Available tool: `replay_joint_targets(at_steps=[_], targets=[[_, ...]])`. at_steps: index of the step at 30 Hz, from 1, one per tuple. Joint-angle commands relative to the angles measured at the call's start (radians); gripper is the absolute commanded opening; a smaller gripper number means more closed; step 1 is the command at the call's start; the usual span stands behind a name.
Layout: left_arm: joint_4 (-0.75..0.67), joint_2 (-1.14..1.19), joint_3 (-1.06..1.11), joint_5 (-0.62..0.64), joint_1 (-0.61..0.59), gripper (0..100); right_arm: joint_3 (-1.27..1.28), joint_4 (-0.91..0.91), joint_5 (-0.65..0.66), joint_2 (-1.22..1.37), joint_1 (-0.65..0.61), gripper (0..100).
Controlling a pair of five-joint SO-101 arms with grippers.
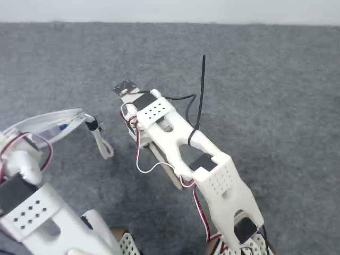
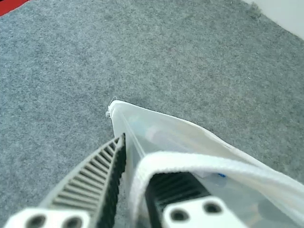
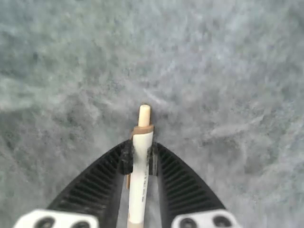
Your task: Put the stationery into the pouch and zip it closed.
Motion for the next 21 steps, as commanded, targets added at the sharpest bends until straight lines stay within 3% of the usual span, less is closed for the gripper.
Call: replay_joint_targets(at_steps=[1, 9, 15, 21], targets=[[-0.041, -0.046, -0.024, 0.0, 0.0, 1, -0.015, 0.085, 0.025, -0.108, -0.008, 0.6], [-0.041, -0.048, -0.024, 0.0, 0.0, 1, -0.009, 0.22, 0.031, -0.24, -0.008, 0.6], [-0.041, -0.048, -0.024, 0.0, 0.002, 1, -0.006, 0.341, 0.127, -0.352, -0.008, 0.6], [-0.075, -0.048, -0.005, 0.0, 0.002, 1, 0.183, 0.28, 0.13, -0.532, 0.001, 0.6]])
